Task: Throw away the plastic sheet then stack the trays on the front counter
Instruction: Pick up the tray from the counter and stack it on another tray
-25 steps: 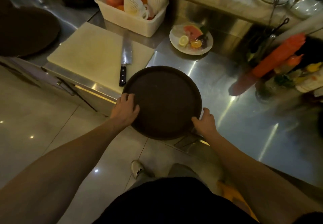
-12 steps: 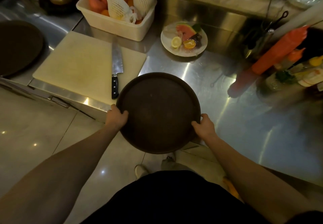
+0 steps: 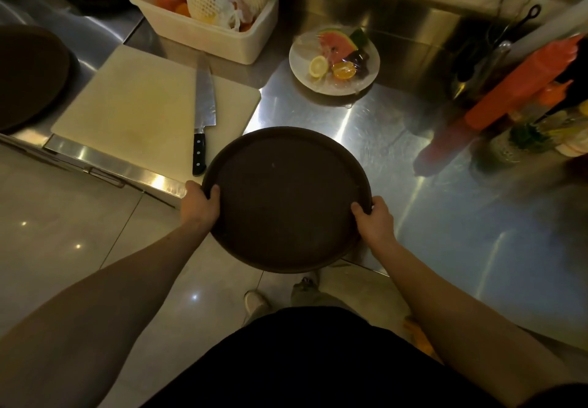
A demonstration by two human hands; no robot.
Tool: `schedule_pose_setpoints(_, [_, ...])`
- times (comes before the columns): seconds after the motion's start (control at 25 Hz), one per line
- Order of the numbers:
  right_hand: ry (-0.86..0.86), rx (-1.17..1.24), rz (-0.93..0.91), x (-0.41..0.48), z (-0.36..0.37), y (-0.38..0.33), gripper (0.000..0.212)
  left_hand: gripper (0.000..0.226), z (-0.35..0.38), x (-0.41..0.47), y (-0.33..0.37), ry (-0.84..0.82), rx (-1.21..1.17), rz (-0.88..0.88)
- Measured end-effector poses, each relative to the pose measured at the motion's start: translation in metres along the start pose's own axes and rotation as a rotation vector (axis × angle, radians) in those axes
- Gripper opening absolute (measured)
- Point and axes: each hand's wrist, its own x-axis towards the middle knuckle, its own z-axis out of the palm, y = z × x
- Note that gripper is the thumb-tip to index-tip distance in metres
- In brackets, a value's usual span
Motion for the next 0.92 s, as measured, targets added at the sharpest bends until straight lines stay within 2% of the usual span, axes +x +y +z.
schedule_pose_setpoints(0.48, [0.101, 0.079, -0.165, 0.018, -0.013, -0.016, 0.016, 0.026, -0.004, -0.017, 0.014, 0.18, -0.225, -0.05])
schedule_pose_setpoints(0.72, [0.063, 0.084, -0.301, 0.028, -0.025, -0.04, 0.017, 0.017, -0.007, -0.048, 0.006, 0.309, -0.362, -0.096])
schedule_pose_setpoints(0.92, [-0.02, 0.057, -0.385, 0.026, -0.012, -0.071, 0.012, 0.019, -0.023, -0.071, -0.014, 0.436, -0.461, -0.226])
